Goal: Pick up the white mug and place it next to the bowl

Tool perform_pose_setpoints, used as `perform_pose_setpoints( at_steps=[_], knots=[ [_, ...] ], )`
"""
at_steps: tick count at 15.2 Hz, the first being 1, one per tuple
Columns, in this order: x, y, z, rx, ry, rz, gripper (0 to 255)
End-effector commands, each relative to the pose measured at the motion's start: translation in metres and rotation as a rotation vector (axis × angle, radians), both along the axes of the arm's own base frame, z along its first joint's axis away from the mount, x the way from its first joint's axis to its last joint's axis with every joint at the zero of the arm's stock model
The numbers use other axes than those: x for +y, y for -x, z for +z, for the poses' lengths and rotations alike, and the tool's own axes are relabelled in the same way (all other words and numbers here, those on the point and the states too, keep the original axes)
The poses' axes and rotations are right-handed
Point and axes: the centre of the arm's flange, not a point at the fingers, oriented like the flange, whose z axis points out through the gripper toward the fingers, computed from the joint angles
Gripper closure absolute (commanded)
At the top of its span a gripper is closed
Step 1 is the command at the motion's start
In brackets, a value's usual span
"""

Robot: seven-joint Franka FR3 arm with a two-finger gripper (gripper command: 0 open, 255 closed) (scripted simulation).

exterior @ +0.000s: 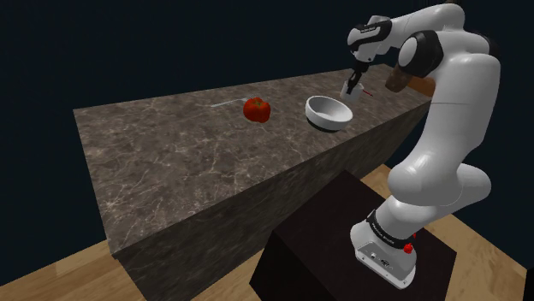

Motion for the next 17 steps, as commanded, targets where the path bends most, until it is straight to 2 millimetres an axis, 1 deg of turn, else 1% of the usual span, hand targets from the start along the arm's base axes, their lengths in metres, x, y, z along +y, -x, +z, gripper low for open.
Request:
perform_pose_setpoints(
  at_steps=[1, 6, 13, 14, 17],
  knots=[
    [0.000, 0.000, -0.011, -0.001, 0.000, 0.000, 255],
    [0.000, 0.000, -0.038, -0.001, 0.000, 0.000, 255],
    [0.000, 0.000, -0.038, -0.001, 0.000, 0.000, 255],
    [0.000, 0.000, -0.038, -0.001, 0.000, 0.000, 0],
    [0.000, 0.001, -0.038, -0.001, 0.000, 0.000, 0]
  ],
)
